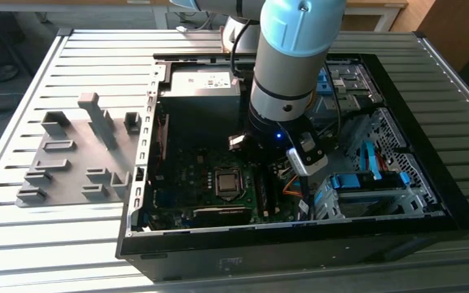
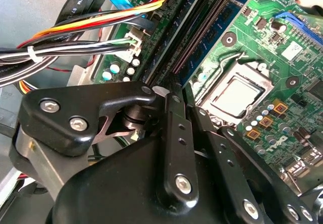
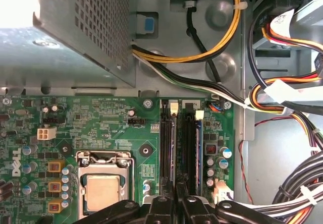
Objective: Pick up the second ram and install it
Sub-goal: 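Insert the second ram into the second slot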
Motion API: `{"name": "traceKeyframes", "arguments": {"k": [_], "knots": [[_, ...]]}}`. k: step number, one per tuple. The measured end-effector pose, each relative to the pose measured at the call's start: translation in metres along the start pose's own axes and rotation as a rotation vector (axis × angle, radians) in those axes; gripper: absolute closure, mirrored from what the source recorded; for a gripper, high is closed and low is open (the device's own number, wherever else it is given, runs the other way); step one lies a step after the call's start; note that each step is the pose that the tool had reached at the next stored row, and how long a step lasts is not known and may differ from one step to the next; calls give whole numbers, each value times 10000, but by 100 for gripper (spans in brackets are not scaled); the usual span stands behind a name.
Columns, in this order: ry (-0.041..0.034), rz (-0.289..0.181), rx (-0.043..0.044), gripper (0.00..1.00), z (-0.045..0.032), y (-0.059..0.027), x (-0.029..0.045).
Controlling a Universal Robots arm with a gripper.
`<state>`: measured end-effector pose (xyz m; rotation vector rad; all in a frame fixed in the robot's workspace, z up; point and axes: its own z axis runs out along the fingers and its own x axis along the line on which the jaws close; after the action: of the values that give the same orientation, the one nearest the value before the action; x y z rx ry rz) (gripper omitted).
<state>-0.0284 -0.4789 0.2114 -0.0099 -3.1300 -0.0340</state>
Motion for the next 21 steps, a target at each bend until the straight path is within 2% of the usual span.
{"name": "traceKeyframes", "arguments": {"k": [13, 16, 19, 21], "knots": [[0, -31, 8, 86, 9, 0, -1], [1, -55, 34, 86, 10, 0, -2], [1, -66, 107, 86, 9, 0, -1], [2, -74, 117, 86, 10, 0, -2]]}}
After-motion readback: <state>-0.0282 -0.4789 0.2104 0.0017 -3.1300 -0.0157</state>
